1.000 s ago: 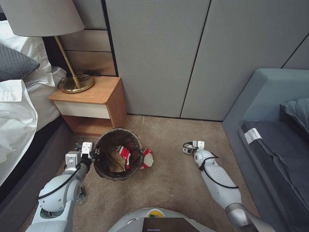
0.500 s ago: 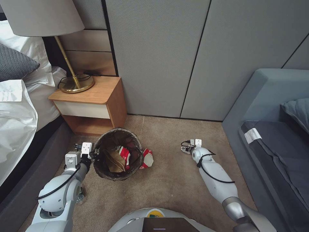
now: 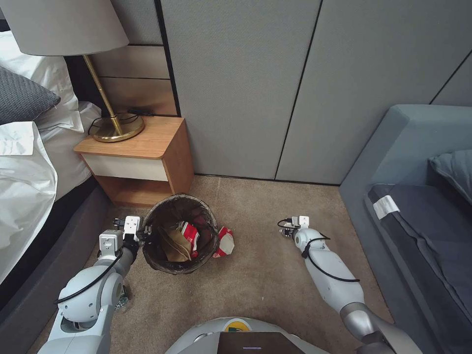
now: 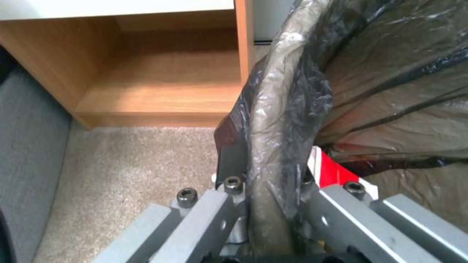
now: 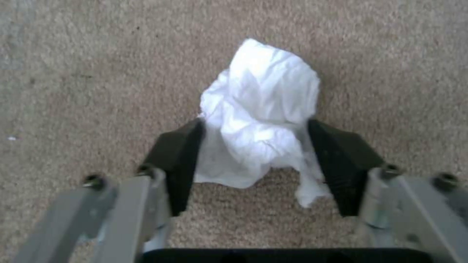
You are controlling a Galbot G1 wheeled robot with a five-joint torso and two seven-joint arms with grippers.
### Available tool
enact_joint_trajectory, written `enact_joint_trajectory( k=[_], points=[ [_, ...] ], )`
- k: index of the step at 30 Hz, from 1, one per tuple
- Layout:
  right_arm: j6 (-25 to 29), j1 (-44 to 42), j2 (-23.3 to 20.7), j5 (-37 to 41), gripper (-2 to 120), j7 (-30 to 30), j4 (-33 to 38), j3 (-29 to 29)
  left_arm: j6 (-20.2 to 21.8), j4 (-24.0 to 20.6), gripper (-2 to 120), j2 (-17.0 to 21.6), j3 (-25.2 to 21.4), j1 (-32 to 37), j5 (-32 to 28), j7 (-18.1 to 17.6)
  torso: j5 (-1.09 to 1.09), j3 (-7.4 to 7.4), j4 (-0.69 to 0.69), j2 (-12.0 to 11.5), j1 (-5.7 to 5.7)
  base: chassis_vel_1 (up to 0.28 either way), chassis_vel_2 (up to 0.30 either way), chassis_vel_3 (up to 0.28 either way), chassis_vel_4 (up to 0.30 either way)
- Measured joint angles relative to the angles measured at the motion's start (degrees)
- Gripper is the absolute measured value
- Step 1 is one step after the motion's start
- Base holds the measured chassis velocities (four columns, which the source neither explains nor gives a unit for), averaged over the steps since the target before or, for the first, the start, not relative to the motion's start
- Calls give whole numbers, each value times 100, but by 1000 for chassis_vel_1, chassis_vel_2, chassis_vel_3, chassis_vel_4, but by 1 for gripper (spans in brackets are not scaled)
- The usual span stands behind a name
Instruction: Pick up the trash bin, then pick up the garbage from the floor and place it into the trash bin.
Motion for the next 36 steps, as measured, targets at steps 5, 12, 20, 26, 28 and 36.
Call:
enact_joint_trajectory(
  k=[5,12,20,26,28,36],
  points=[
    [-18,-29,-46,14,34,20,88,14,4,3,0,10,7,0,-3,0,0,0,1,0,0,0,0,0,0],
    [-21,-117,-65,24,10,41,189,52,1,17,0,22,-2,14,-4,5,0,0,1,0,0,0,0,0,0],
    [-19,-177,-87,33,0,46,286,101,0,17,0,2,0,18,-2,6,0,0,1,0,0,0,0,0,0],
    [-9,-344,-171,53,0,33,514,232,-2,8,0,-20,-8,46,15,9,-1,0,1,0,0,0,0,0,0],
    [-15,-443,-249,95,0,30,756,282,4,-21,0,-24,-9,44,18,5,1,0,0,0,0,0,0,0,0],
    [-210,-883,-856,535,0,92,2246,474,21,-91,0,-9,-15,37,16,-2,-1,0,2,0,0,0,0,0,0]
  ],
)
